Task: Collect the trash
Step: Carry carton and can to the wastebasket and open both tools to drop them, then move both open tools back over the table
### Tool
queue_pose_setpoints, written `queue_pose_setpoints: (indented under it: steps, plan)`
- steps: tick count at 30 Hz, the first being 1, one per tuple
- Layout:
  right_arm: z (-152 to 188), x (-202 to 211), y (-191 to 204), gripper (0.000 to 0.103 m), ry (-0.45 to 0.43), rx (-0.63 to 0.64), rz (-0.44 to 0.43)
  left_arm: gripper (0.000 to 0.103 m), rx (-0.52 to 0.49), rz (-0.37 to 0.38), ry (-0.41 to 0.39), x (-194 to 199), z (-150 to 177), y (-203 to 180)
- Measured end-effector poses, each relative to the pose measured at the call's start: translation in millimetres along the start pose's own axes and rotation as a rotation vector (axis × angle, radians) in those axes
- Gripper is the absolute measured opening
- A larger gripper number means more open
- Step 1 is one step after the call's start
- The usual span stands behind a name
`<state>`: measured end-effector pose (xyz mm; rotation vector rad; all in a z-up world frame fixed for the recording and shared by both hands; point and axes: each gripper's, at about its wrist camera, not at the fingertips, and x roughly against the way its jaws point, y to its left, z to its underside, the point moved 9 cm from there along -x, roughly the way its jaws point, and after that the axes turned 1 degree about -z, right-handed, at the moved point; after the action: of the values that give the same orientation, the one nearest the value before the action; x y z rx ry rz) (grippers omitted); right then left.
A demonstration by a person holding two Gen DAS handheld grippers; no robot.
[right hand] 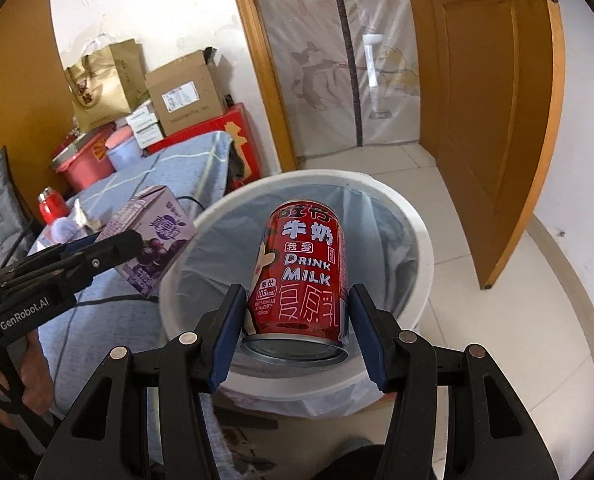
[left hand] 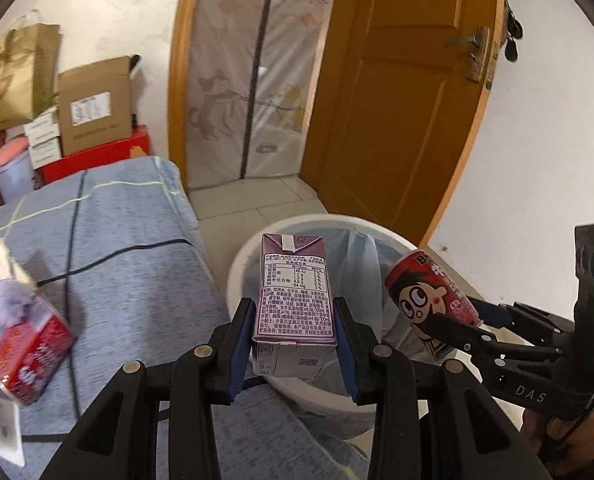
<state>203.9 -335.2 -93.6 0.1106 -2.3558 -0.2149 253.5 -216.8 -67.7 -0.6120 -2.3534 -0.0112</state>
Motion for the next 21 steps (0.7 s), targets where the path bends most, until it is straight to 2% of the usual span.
queue_pose_setpoints:
  steps: [9, 15, 21]
  plan:
    - [1.6, -9.4, -8.1, 0.054, 0.034, -0.004, 0.038, 0.039, -0.018, 0.035, 0.046, -24.8, 4.0, -7.5]
    - [-3.2, -4.5, -12.6, 0.054, 0.017, -0.014, 0.063, 0.039, -0.017, 0.046, 0.046, -30.3, 0.2, -9.8]
    - [-7.6, 7.0, -11.6, 0.054, -0.023, -0.023, 0.059, 0.039, -0.001, 0.052, 0.031, -19.7, -0.9, -8.1]
